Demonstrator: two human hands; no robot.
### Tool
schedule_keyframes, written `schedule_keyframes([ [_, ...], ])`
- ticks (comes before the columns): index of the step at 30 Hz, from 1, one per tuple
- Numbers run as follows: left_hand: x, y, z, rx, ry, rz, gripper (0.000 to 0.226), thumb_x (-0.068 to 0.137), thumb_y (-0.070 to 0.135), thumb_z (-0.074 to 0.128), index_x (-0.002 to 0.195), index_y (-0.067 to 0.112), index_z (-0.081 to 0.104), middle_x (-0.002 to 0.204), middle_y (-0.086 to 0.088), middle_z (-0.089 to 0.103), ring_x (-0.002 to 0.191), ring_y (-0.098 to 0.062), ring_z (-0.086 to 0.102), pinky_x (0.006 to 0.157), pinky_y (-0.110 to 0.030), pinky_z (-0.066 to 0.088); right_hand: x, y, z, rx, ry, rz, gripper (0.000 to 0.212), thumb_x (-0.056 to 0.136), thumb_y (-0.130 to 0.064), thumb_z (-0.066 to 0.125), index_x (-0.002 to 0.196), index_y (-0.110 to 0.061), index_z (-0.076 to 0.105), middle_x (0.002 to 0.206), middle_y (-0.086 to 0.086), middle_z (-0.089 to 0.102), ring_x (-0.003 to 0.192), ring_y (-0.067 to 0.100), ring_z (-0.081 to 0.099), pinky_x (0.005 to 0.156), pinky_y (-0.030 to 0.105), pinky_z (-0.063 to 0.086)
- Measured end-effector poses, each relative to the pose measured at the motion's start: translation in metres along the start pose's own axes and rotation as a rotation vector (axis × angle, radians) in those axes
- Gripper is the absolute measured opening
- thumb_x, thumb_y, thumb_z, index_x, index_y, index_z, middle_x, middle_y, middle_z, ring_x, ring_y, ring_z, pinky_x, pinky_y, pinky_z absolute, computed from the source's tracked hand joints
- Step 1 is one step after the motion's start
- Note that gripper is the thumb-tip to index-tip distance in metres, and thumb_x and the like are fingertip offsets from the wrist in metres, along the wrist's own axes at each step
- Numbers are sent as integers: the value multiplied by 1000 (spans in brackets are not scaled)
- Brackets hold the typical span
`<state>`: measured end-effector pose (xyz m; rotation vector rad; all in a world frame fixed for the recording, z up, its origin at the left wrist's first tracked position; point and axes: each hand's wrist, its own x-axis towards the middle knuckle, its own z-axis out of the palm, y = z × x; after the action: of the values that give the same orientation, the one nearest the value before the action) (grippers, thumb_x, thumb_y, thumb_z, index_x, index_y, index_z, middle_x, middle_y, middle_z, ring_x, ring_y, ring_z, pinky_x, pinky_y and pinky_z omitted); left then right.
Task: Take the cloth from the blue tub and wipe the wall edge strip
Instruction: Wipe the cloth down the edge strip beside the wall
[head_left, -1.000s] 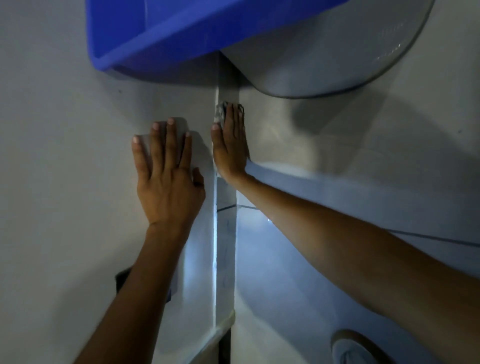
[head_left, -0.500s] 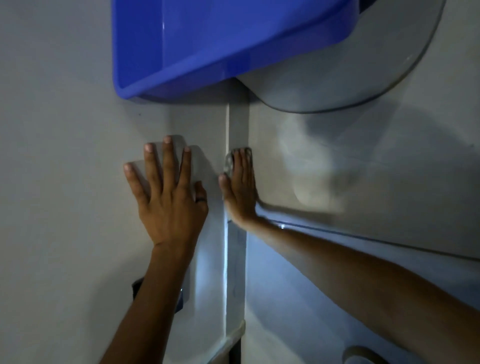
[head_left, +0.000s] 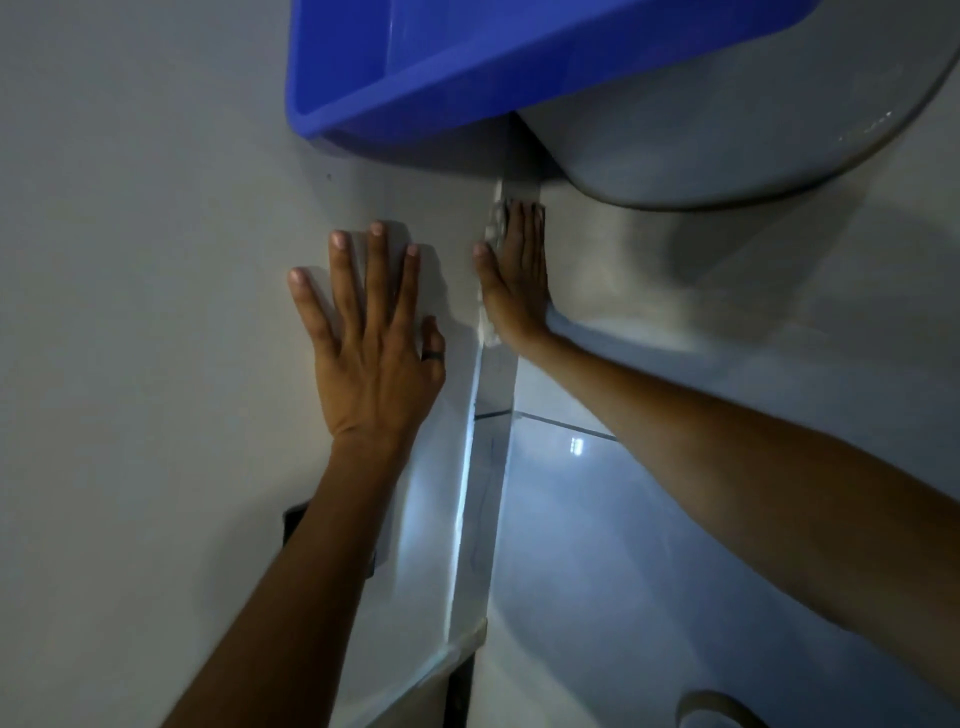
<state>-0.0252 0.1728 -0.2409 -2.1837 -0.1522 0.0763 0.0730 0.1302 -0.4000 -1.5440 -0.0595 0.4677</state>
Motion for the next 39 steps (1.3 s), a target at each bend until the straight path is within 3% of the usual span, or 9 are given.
schedule_keyframes([
  [5, 5, -1, 3, -6, 26, 23, 79, 108, 49, 46, 177, 21, 21, 183, -12, 3, 165, -40, -1, 121, -59, -35, -114, 36, 24, -14, -135, -29, 81, 96, -51, 30, 160, -11, 1, 170, 1, -3, 161, 21, -6, 134, 44, 2],
  [8, 11, 2, 4, -9, 37, 13, 80, 107, 49, 48, 177, 20, 22, 183, -14, 5, 166, -41, 3, 126, -67, -14, -142, 48, 29, -22, -220, -31, 81, 94, -51, 23, 161, -11, -2, 168, -3, -10, 160, 17, -12, 134, 44, -2],
  [10, 14, 3, 3, -35, 46, -13, 81, 107, 49, 50, 177, 19, 22, 182, -14, 5, 166, -41, 4, 125, -67, -6, -132, 43, 25, -7, -236, -21, 83, 94, -52, 22, 161, -9, -1, 172, 5, -8, 161, 21, -11, 134, 41, -5],
  [14, 14, 2, 8, -42, 61, -33, 82, 107, 50, 50, 177, 19, 20, 182, -14, 1, 165, -37, -13, 126, -65, -11, -65, 16, 7, 85, -166, 50, 82, 98, -51, 31, 162, -9, 0, 174, 10, -6, 162, 24, -9, 134, 41, -5],
  [19, 19, 3, 6, -71, 100, -73, 82, 107, 45, 54, 177, 17, 21, 182, -16, 7, 166, -40, 8, 128, -65, -3, 38, -13, -26, 100, -74, 7, 75, 105, -47, 35, 163, -10, 7, 175, 12, 2, 163, 26, 0, 134, 48, 5],
  [27, 16, 3, 0, -50, 67, -56, 84, 107, 50, 49, 177, 13, 20, 183, -14, 7, 167, -38, 4, 127, -58, -15, -59, 24, 27, 24, 109, -65, 77, 101, -49, 30, 161, -3, 19, 173, 16, 14, 163, 28, 9, 133, 52, 14],
  [32, -15, -5, -6, -85, 40, -55, 82, 111, 52, 37, 177, 9, 14, 184, -12, 2, 169, -34, -2, 126, -42, -33, -178, 53, 67, 2, 33, -14, 95, 91, -82, 10, 163, -19, 7, 173, -7, 1, 163, 16, 2, 134, 47, 11],
  [37, -42, -15, 5, -21, 84, -13, 79, 110, 48, 45, 176, 12, 23, 183, -11, 10, 167, -37, 4, 127, -51, -30, -115, 37, 44, 51, 30, -41, 104, 88, -86, 7, 163, -14, 7, 174, -2, 1, 163, 17, -3, 135, 41, 3],
  [39, -36, -14, 6, 16, 84, -11, 79, 109, 50, 45, 176, 14, 23, 183, -10, 8, 167, -37, 0, 124, -54, -33, -65, 21, 28, 64, 37, -32, 88, 97, -69, 19, 163, -11, 8, 175, 6, 3, 163, 21, -2, 135, 44, 3],
])
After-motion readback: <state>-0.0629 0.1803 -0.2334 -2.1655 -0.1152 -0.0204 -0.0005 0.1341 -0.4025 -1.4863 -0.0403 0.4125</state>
